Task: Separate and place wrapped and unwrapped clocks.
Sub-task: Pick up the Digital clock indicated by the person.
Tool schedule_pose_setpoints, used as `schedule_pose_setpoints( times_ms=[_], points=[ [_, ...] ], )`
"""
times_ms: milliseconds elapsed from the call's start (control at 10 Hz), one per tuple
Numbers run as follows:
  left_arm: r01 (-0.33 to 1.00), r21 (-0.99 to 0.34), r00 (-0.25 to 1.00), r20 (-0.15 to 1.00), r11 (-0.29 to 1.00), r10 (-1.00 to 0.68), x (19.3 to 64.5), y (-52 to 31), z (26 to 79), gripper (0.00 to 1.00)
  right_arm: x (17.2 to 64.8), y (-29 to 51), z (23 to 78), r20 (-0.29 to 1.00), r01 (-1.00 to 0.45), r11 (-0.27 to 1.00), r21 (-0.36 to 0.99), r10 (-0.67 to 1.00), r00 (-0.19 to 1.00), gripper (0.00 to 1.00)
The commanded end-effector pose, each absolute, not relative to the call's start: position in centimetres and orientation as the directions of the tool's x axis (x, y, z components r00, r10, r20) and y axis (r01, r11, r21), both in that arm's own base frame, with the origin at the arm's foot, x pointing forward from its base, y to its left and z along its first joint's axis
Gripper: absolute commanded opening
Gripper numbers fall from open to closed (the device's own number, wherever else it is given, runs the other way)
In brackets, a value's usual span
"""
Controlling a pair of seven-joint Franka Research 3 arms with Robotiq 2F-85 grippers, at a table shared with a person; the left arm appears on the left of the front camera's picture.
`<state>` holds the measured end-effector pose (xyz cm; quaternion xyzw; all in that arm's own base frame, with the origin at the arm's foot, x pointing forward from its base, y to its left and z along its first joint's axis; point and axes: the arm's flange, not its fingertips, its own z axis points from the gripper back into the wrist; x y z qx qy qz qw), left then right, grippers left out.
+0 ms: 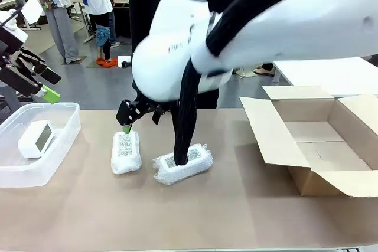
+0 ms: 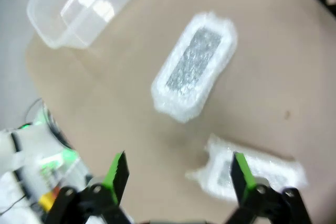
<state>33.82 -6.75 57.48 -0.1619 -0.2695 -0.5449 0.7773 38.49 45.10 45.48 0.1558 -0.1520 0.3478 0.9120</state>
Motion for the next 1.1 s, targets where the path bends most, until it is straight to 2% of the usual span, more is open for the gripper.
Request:
schedule_pose_setpoints(
  times_ms=[0,100,500,700,1000],
  points=[
    [0.933,0.042,0.265,0.593,0.358,-0.76,33.7,-6.8,57.6,1.0,38.4,42.5,45.9,0.507,-0.711,0.694,0.113,0.575,0.642,1.0],
    [0.933,0.042,0.265,0.593,0.358,-0.76,33.7,-6.8,57.6,1.0,38.5,45.1,45.5,0.386,-0.682,0.71,0.178,0.587,0.712,1.0],
    [0.933,0.042,0.265,0.593,0.358,-0.76,33.7,-6.8,57.6,1.0,38.7,44.9,45.1,0.412,-0.69,0.704,0.165,0.587,0.697,1.0],
    [0.933,0.042,0.265,0.593,0.358,-0.76,33.7,-6.8,57.6,1.0,41.3,48.8,41.6,0.356,-0.565,0.773,0.288,0.461,0.813,1.0],
    [0.933,0.042,0.265,0.593,0.358,-0.76,33.7,-6.8,57.6,1.0,42.1,53.3,38.2,0.324,-0.508,0.819,0.268,0.42,0.848,1.0]
  ],
)
